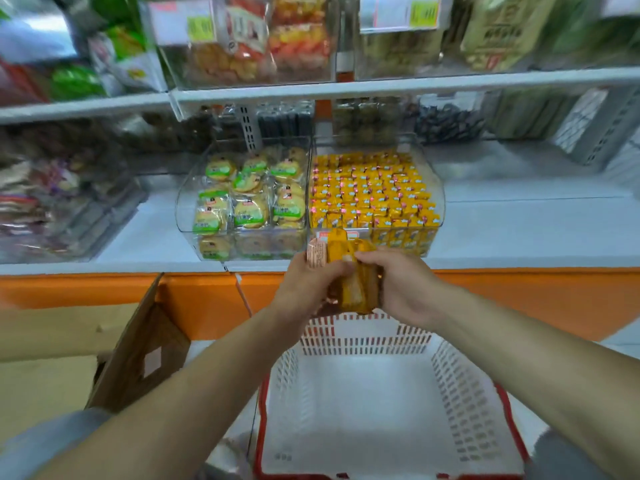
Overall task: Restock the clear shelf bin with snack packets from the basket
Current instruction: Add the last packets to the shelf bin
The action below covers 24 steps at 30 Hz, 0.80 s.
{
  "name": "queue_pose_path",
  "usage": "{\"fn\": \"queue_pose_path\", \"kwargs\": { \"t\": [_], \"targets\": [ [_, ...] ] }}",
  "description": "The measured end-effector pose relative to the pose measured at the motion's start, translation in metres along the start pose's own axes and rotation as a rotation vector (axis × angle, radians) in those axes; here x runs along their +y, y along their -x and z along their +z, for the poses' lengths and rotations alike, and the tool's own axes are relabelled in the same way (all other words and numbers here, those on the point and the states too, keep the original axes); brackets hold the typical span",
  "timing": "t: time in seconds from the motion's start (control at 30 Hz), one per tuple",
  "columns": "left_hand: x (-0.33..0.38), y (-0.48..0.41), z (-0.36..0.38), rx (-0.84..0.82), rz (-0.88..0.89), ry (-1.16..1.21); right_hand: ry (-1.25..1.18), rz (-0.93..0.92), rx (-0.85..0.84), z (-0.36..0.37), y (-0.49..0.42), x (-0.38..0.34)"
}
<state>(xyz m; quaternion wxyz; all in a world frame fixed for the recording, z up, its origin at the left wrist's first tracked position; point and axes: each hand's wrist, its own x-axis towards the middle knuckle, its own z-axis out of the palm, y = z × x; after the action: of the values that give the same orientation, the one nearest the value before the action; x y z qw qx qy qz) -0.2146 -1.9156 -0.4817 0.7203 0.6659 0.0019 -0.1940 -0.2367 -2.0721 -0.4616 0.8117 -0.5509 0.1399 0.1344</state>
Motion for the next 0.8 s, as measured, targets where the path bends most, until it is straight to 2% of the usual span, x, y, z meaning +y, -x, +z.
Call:
{"fn": "queue_pose_path", "kwargs": {
  "t": [0.1,0.27,0.5,0.8],
  "targets": [
    [0.018,0.004,0.000,-0.010,0.058,0.001,0.119,-0.073,-0.053,0.000,0.005,-0.015],
    [0.032,-0.005,0.007,0.028,0.138,-0.058,0.173,-0.177,0.021,-0.002,-0.011,-0.018],
    [0.046,-0.034,-0.002,0.041,0.113,-0.022,-0.066,-0.129,-0.023,-0.031,-0.039,-0.040],
    [0.040,-0.045,-0.005,0.012,0.069,-0.016,-0.150,-0.060,-0.073,-0.043,-0.049,-0.060]
  ]
}}
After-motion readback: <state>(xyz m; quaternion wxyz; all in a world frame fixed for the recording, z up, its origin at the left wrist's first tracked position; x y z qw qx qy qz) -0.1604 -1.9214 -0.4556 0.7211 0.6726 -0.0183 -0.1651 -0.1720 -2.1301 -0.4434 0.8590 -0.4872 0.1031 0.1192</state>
